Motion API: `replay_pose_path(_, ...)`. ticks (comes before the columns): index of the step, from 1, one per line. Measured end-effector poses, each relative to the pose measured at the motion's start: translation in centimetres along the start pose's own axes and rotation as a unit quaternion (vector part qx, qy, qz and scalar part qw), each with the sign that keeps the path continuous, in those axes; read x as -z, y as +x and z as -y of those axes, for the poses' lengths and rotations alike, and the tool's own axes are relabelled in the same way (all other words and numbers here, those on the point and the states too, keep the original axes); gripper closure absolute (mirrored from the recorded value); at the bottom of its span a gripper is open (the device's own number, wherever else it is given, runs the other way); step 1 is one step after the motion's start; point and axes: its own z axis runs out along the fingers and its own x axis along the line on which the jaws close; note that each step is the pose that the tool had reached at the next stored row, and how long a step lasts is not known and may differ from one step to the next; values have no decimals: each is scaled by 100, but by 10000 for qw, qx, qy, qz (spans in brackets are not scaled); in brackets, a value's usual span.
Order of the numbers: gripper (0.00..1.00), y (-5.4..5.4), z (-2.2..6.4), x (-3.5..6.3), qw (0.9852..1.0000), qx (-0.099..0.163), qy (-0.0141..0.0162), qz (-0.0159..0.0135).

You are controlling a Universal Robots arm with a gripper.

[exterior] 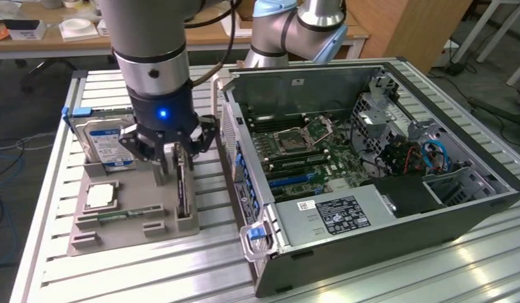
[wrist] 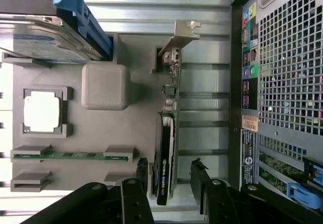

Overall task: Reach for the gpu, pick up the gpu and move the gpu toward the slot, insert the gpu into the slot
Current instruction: 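Pick up the gpu and move the gpu toward the slot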

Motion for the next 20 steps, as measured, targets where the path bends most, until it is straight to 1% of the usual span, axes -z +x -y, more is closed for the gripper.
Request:
replay_pose_path(3,53,-34,13,-38,10000,-7,-1,-1)
replay_pose_path(9,53,-34,18,-96,10000,-22,-1,-1)
replay_pose_path(15,53,-33,20,-142,9998,-180,5,5)
replay_pose_path(20,53,-23,22,-195,9997,-234,7,7)
